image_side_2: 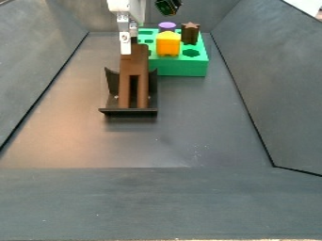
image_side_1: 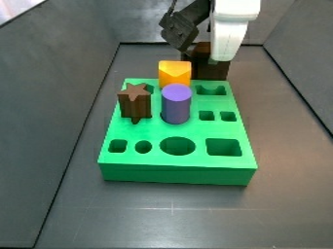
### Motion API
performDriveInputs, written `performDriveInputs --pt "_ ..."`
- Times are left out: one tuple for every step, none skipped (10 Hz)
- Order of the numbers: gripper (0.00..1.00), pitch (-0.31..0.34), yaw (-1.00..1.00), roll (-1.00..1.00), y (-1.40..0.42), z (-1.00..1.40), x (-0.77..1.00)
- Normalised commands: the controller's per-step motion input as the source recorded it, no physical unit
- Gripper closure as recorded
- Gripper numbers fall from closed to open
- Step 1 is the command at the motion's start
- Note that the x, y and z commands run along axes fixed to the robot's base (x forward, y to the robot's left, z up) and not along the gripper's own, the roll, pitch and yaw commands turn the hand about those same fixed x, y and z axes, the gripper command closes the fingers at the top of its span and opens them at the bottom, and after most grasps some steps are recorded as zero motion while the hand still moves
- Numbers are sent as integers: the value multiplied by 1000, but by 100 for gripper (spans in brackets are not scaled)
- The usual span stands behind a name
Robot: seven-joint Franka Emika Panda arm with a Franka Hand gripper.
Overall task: Pick up the square-circle object. Move up. Rotate the square-circle object. Place the square-circle object on the fixture. Regrasp the square-circle object. Move to above the board. Insert the square-circle object.
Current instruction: Regrasp the square-circle object.
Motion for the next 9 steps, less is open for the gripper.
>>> performDriveInputs --pt "0 201 66 -32 -11 1 81" --pt "0 201 66 -32 -11 1 81" --pt "0 201 66 -32 -11 1 81" --pt "0 201 66 -32 -11 1 81" --pt "0 201 66 -32 -11 1 81" --pt "0 201 66 -32 -11 1 81" --pt "0 201 66 -32 -11 1 81" --pt "0 201 66 -32 -11 1 81" --pt "0 201 66 -32 -12 1 81"
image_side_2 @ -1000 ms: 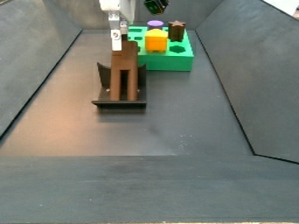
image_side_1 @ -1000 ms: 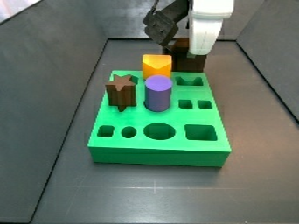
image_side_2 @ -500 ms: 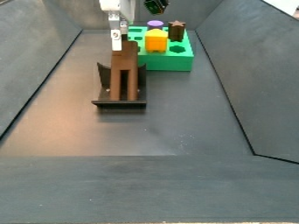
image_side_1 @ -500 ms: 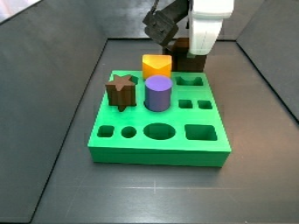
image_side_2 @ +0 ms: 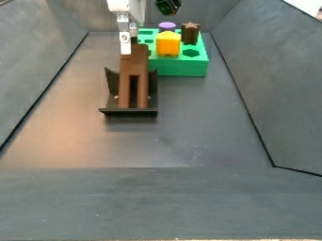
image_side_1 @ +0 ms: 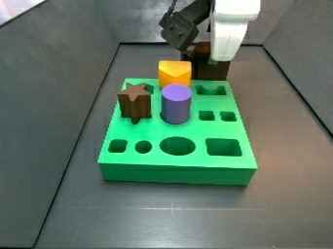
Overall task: Pick up the square-circle object. Move up. Rotate the square-circle object. Place the square-circle object on the fixture. Regrasp the square-circle object. Move to above the board. Insert the square-circle object.
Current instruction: Regrasp the square-circle object.
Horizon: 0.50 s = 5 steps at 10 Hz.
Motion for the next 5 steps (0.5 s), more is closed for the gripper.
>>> performDriveInputs --pt "0 201 66 -32 -11 1 81" --pt "0 201 66 -32 -12 1 81" --pt "0 201 66 -32 -12 1 81" --pt "0 201 66 -32 -12 1 81" --pt "0 201 66 -32 -11 1 81"
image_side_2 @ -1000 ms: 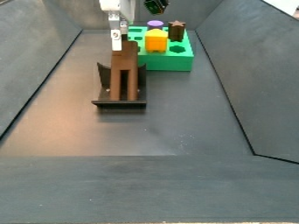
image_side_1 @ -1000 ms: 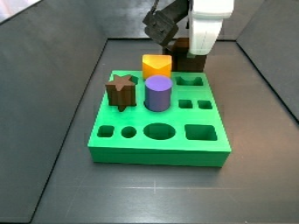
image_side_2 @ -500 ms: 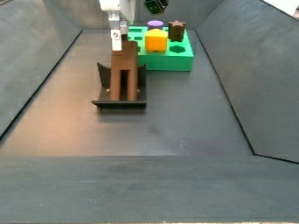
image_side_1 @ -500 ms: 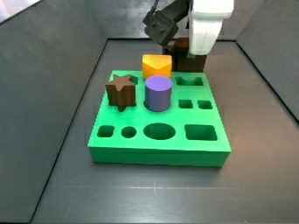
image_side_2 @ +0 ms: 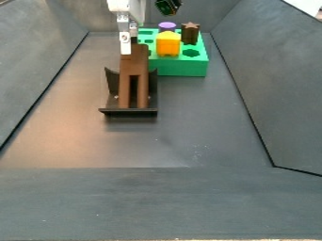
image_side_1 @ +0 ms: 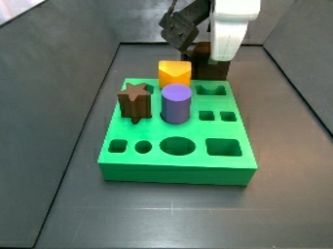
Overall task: Pick up the square-circle object. Move up. Rotate the square-circle object. Place the square-circle object on the fixture. Regrasp the square-circle object. Move to above the board. Insert the square-circle object.
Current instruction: Regrasp the square-circle object.
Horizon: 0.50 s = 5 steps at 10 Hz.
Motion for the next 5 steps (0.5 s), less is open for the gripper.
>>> performDriveInputs --pt "0 201 66 -32 -12 1 81" --pt "0 201 66 -32 -12 1 81" --pt "0 201 66 -32 -12 1 81" --pt "0 201 66 -32 -12 1 81" --pt "0 201 66 -32 -12 1 81"
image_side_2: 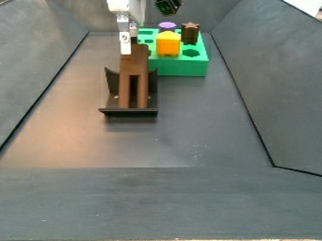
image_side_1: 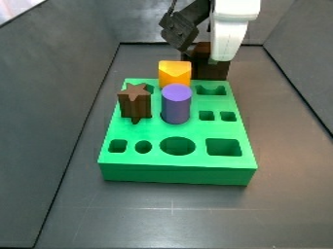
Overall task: Pick up the square-circle object. Move up. Rotate the square-circle object. Place the square-circle object on the fixture. Regrasp the square-circle object. Move to above the board. Insert the square-circle object.
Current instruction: Regrasp the square-circle object, then rotate the square-circle object.
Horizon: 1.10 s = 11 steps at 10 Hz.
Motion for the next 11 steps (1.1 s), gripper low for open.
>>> performDriveInputs --pt "0 201 66 -32 -12 1 81" --pt "0 201 66 -32 -12 1 81" --pt "0 201 66 -32 -12 1 81" --pt "100 0 0 0 500 167 0" --pt "100 0 0 0 198 756 -1000" --pt "100 -11 -4 -8 194 755 -1000" --pt "100 -25 -15 -25 176 740 -1000" --pt "100 -21 -26 -34 158 714 -1000" --pt "100 -15 -30 -38 154 698 -1000" --pt "100 0 -36 -45 141 663 -1000" --pt "100 13 -38 -49 131 634 -1000"
